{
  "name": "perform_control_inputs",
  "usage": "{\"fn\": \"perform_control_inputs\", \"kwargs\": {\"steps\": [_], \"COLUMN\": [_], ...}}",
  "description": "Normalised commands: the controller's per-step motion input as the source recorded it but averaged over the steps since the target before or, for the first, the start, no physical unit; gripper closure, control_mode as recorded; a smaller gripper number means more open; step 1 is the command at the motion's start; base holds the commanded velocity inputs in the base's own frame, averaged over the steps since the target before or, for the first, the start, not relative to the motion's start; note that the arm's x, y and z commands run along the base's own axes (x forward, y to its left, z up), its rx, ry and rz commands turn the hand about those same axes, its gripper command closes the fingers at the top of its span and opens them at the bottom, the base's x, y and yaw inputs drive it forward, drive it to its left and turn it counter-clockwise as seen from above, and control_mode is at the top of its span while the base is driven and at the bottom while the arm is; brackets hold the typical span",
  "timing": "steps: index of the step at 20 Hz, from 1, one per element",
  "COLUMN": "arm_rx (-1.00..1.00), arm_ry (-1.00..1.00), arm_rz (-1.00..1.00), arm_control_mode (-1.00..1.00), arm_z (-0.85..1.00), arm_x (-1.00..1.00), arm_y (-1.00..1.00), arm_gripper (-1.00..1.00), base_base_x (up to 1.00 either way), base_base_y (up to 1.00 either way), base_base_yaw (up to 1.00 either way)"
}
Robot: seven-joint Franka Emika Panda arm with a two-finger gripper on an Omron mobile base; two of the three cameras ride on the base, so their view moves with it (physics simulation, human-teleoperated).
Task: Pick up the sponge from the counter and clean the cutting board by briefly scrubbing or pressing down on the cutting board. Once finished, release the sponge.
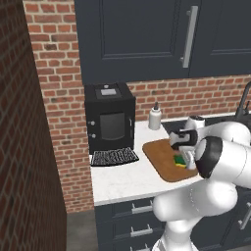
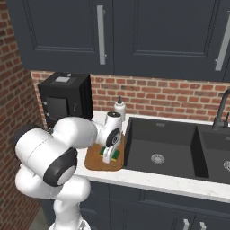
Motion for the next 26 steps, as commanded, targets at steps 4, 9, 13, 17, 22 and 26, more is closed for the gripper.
{"fn": "perform_control_inputs", "kwargs": {"steps": [4, 9, 13, 17, 22, 26], "arm_rx": [-0.15, -0.05, 0.00, -0.02, 0.01, 0.08], "arm_ry": [-0.25, -0.25, -0.15, -0.04, 0.05, 0.15], "arm_rz": [0.08, 0.05, 0.14, 0.22, 0.27, 0.33], "arm_control_mode": [-1.00, -1.00, -1.00, -1.00, -1.00, -1.00], "arm_z": [0.00, 0.00, 0.22, 0.51, 0.13, -0.25], "arm_x": [-0.11, -0.19, -0.10, 0.00, 0.00, 0.00], "arm_y": [1.00, 0.96, 0.59, 0.49, 0.84, 0.95], "arm_gripper": [1.00, 1.00, 1.00, 1.00, 1.00, 1.00], "base_base_x": [0.00, 0.00, 0.00, 0.00, 0.00, 0.00], "base_base_y": [0.00, 0.00, 0.00, 0.00, 0.00, 0.00], "base_base_yaw": [0.00, 0.00, 0.00, 0.00, 0.00, 0.00]}}
